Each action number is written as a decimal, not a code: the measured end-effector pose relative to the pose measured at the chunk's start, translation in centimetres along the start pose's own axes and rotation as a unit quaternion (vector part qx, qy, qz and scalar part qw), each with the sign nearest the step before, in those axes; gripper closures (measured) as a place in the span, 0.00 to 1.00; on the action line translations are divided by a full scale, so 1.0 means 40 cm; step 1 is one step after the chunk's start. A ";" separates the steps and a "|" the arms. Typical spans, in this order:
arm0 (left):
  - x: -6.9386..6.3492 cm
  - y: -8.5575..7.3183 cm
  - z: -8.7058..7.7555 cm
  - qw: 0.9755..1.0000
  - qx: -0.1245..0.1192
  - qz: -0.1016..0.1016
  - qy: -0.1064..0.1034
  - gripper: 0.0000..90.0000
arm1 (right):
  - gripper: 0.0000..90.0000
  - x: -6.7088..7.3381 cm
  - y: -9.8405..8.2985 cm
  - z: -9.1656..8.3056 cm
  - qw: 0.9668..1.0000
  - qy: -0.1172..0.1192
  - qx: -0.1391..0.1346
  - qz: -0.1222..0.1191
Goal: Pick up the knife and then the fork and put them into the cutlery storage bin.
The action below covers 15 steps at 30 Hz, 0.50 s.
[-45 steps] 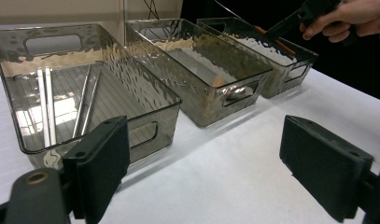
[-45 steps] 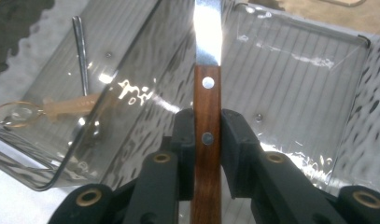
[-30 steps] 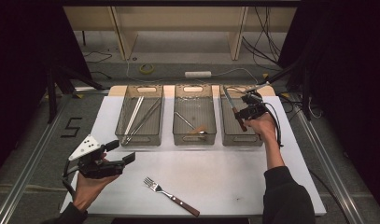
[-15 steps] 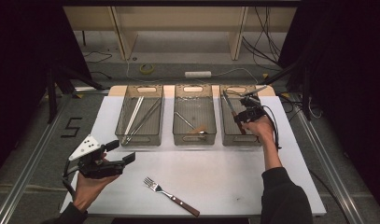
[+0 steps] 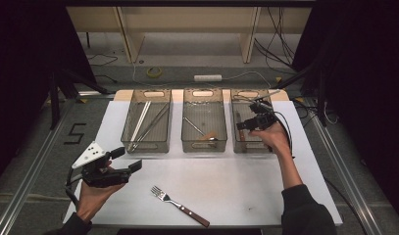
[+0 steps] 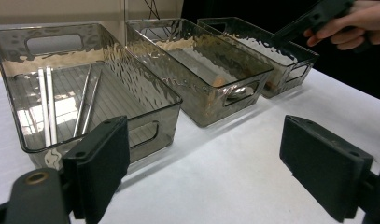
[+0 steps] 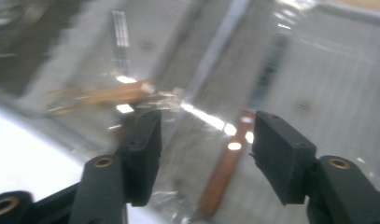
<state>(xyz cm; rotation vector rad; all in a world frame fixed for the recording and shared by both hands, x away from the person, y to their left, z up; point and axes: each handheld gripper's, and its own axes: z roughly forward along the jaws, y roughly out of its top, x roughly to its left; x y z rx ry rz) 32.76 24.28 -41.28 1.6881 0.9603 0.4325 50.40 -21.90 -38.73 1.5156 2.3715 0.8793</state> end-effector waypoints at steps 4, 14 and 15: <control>0.000 0.000 -0.001 1.000 0.001 0.001 0.001 0.17 | 0.44 0.078 -0.031 -0.045 0.998 0.040 -0.025 -0.052; 0.002 0.000 -0.003 1.000 -0.002 -0.001 0.003 0.17 | 0.40 0.245 -0.116 -0.071 0.986 0.096 -0.017 -0.135; 0.003 0.000 -0.003 1.000 -0.001 -0.001 0.003 0.17 | 0.39 0.258 -0.126 -0.068 0.985 0.101 -0.016 -0.140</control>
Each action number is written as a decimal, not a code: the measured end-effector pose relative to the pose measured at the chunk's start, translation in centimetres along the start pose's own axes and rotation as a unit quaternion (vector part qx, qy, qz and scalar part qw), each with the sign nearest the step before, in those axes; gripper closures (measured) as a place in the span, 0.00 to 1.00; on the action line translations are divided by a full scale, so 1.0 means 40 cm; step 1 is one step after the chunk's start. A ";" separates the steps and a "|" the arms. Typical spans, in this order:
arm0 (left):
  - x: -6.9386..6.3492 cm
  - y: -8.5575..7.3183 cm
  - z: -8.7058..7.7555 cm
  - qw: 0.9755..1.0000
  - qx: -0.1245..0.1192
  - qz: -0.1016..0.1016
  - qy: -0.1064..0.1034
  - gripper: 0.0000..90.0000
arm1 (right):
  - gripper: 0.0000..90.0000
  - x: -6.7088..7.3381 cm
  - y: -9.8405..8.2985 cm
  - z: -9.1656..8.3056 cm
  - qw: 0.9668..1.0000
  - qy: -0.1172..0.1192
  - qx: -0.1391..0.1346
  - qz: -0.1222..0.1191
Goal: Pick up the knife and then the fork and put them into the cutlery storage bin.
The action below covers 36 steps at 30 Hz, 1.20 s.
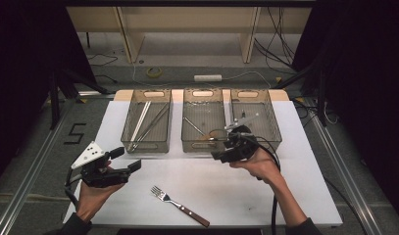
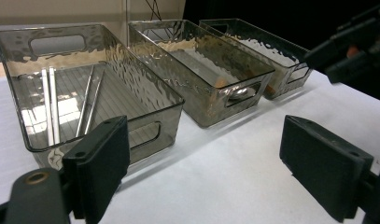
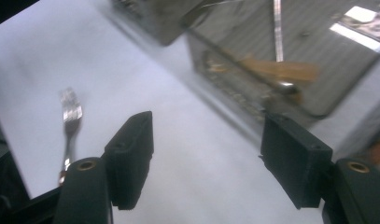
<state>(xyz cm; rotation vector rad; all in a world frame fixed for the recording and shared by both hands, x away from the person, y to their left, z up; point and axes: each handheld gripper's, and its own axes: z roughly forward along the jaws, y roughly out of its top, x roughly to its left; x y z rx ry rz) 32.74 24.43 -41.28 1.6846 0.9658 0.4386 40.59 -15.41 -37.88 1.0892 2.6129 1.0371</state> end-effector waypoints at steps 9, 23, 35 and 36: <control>-0.001 0.001 0.000 1.000 0.000 0.000 -0.001 0.17 | 0.37 0.105 -0.035 0.057 0.998 0.037 0.029 -0.043; -0.001 0.001 -0.002 1.000 0.000 0.001 -0.001 0.17 | 0.41 0.230 -0.072 0.142 0.988 0.075 0.083 -0.108; -0.002 0.001 -0.003 1.000 0.000 0.003 -0.001 0.17 | 0.51 0.273 -0.099 0.186 0.977 0.095 0.123 -0.143; -0.002 0.001 -0.003 1.000 0.000 0.003 -0.001 0.17 | 0.51 0.274 -0.100 0.187 0.977 0.096 0.126 -0.145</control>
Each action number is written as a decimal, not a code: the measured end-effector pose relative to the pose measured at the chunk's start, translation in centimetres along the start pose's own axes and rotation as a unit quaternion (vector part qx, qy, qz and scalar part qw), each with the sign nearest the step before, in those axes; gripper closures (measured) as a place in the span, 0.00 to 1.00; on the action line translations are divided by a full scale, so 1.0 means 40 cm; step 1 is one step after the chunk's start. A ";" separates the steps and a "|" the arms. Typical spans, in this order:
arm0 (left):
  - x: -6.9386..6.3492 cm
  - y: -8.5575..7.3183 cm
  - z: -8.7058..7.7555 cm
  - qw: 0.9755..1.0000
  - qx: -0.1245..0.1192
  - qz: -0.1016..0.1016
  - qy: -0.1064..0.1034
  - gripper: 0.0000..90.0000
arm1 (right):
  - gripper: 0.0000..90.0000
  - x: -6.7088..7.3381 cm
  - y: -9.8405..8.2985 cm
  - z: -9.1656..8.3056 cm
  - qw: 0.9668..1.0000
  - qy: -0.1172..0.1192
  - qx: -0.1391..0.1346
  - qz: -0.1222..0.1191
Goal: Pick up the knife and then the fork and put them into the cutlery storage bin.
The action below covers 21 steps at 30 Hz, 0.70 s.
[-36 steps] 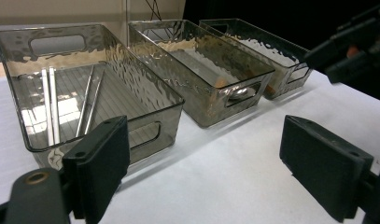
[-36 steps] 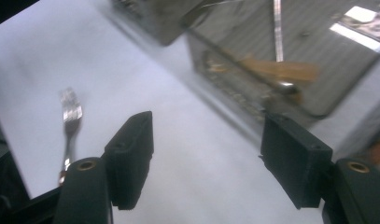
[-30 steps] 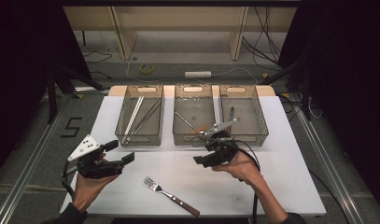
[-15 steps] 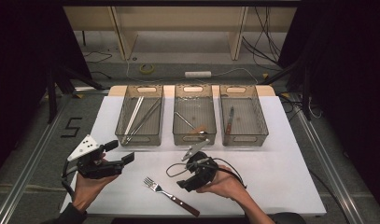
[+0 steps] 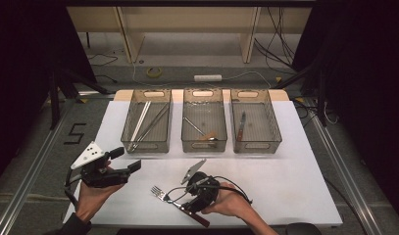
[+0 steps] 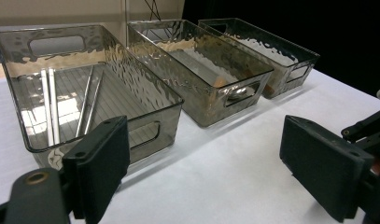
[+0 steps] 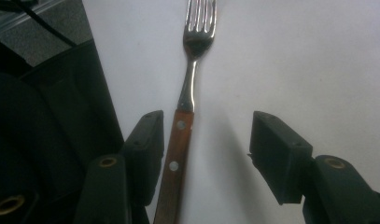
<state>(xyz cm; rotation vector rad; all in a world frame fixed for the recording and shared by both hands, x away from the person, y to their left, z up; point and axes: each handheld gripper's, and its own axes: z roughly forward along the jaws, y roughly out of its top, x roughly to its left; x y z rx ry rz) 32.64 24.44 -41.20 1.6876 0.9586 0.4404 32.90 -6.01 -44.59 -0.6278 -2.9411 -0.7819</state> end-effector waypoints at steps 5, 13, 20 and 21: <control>0.000 0.000 0.000 1.000 0.000 0.000 0.000 0.17 | 0.54 0.007 -0.001 0.013 1.000 0.006 0.014 -0.007; -0.002 0.000 0.000 1.000 0.001 0.002 -0.001 0.17 | 0.57 0.014 -0.003 0.026 0.999 0.012 0.040 -0.021; -0.002 0.000 0.000 1.000 0.000 0.003 -0.001 0.17 | 0.59 0.020 -0.004 0.031 0.998 0.018 0.050 -0.024; -0.002 0.000 0.000 1.000 0.000 0.003 -0.001 0.17 | 0.59 0.021 -0.004 0.032 0.998 0.017 0.052 -0.022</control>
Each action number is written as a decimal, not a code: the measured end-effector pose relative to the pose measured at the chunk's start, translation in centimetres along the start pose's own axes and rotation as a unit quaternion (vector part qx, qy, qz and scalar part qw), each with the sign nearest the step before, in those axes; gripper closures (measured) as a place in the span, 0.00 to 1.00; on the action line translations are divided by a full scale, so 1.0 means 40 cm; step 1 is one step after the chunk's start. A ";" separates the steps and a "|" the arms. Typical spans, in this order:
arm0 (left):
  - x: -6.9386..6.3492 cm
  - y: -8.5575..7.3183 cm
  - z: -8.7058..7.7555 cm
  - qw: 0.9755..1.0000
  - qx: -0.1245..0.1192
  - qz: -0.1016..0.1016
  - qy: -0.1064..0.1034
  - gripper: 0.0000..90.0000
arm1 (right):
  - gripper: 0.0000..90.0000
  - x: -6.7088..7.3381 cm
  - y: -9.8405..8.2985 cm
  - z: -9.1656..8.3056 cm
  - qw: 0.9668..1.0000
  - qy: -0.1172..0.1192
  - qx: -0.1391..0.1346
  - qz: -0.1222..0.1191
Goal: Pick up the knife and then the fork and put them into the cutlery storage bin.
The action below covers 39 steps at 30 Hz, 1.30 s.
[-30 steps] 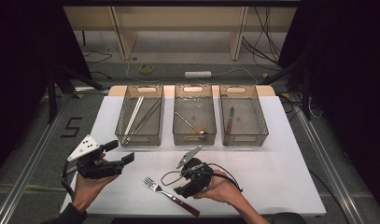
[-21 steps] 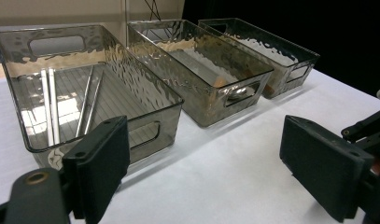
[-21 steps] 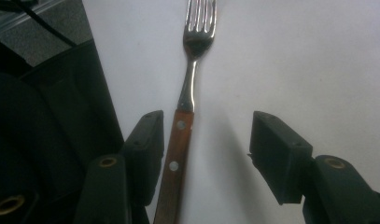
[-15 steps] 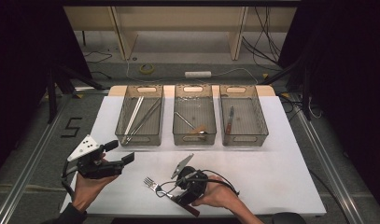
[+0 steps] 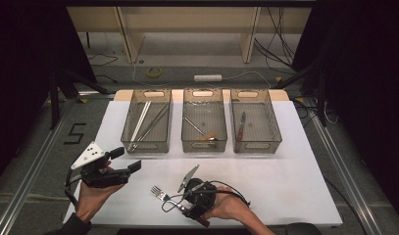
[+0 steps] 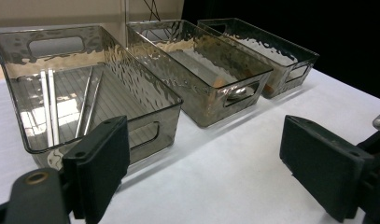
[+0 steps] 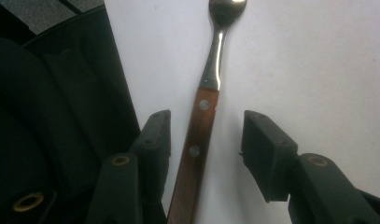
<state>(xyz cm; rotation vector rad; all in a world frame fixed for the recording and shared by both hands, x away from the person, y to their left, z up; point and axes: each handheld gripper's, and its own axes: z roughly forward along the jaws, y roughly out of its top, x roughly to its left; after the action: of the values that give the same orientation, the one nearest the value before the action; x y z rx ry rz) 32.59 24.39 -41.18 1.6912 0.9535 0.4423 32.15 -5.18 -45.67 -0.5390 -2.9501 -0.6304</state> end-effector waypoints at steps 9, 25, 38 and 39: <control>0.000 0.000 -0.001 1.000 -0.001 -0.001 0.000 0.17 | 0.63 0.006 0.002 0.008 1.000 0.005 0.007 -0.005; 0.000 0.001 0.000 1.000 -0.001 -0.001 0.000 0.17 | 0.69 0.012 0.002 0.020 1.000 -0.006 0.020 -0.014; -0.001 0.000 0.000 1.000 -0.001 0.000 -0.001 0.17 | 0.77 0.014 0.001 0.028 0.999 -0.023 0.027 -0.034; -0.001 0.000 0.000 1.000 -0.001 0.000 -0.001 0.17 | 0.78 0.014 0.002 0.028 0.999 -0.026 0.025 -0.032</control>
<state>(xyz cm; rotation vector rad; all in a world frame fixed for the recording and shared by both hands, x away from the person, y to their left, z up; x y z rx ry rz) 32.57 24.35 -41.15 1.6902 0.9514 0.4423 31.64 -4.48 -46.60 -0.4665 -3.0329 -0.5546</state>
